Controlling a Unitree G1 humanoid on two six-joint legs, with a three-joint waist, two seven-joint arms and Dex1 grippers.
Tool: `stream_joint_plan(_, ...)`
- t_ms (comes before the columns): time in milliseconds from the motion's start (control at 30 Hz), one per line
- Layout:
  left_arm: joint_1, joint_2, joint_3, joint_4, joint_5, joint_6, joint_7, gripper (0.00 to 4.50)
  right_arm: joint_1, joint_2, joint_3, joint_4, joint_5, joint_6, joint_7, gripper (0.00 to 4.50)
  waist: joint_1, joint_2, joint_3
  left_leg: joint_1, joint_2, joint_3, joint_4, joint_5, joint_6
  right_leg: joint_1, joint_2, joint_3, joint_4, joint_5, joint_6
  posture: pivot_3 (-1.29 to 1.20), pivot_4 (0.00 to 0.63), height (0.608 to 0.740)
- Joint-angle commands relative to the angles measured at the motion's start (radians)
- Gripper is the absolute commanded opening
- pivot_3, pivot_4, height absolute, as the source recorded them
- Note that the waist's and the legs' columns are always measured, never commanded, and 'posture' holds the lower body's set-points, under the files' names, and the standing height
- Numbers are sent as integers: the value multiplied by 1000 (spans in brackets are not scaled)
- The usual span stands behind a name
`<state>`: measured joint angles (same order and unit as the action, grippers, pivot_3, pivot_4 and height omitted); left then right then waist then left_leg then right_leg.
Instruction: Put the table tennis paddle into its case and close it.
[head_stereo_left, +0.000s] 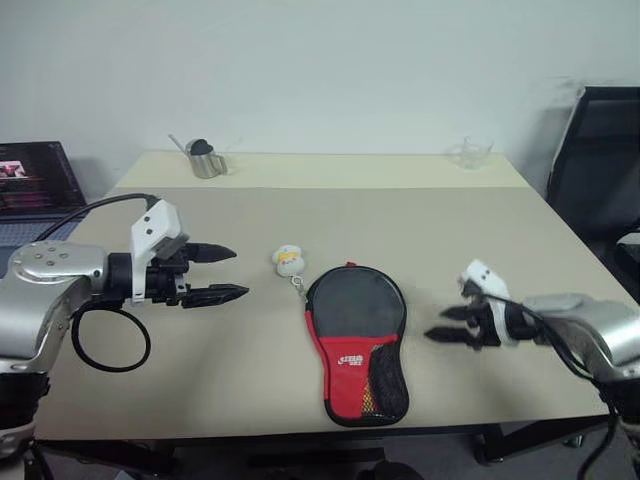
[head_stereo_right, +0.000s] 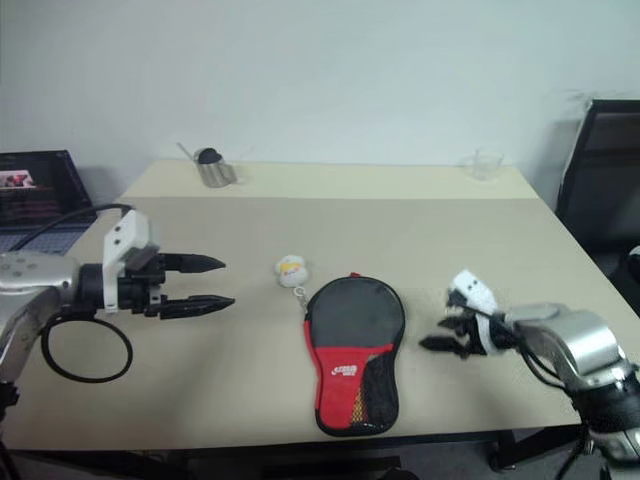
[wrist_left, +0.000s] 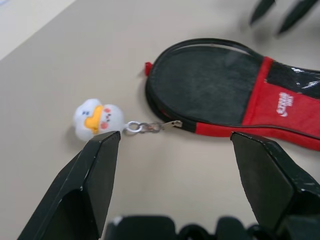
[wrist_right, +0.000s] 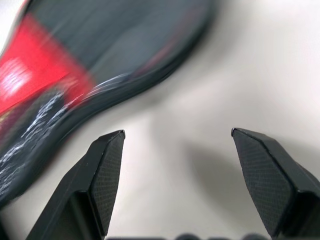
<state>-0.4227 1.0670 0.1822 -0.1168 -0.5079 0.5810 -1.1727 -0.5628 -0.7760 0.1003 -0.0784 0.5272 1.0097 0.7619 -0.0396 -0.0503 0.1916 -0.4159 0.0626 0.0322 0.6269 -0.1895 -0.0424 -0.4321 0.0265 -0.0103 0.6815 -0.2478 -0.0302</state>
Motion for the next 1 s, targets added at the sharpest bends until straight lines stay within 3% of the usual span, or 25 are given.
stream_joint_plan(33, 1, -14, 47, -5, 39, -31, 85, 3855, -90, 126, -117, 50, 3, -162, -62, 3726, -1, 0, 0, 0, 1, 0, 0, 0, 0, 0, 1, 0, 0, 0, 0, 0, 150, 740)
stream_joint_plan(233, -116, -125, -26, 80, 166, -1, 325, 3855, -89, 307, -66, 42, -91, -365, -126, 3726, 15, 0, 0, -2, 1, -1, -1, 0, 0, 0, 2, 0, 0, 0, -1, 0, 150, 740)
stream_joint_plan(400, -139, -232, -66, 60, 168, 47, 391, 3855, -97, 431, 23, 109, -203, -454, -192, 3726, 13, 0, 0, -3, 0, 1, 1, 0, 0, 0, -3, 2, -1, 2, 2, 0, 150, 740)
stream_joint_plan(667, -226, -343, -116, 149, 289, 214, 639, 3855, -93, 578, 238, 297, -347, -527, -131, 3726, 10, 0, 0, -2, 1, -1, 2, 0, 0, 0, 1, 1, 1, 2, 2, 0, 150, 740)
stream_joint_plan(1000, -296, -429, -222, 227, 321, 275, 632, 3855, -143, 706, 263, 524, -459, -624, -162, 3726, 10, -2, -1, 0, 1, -1, 2, 0, 0, 2, 2, 0, 1, 4, -1, 0, 150, 740)
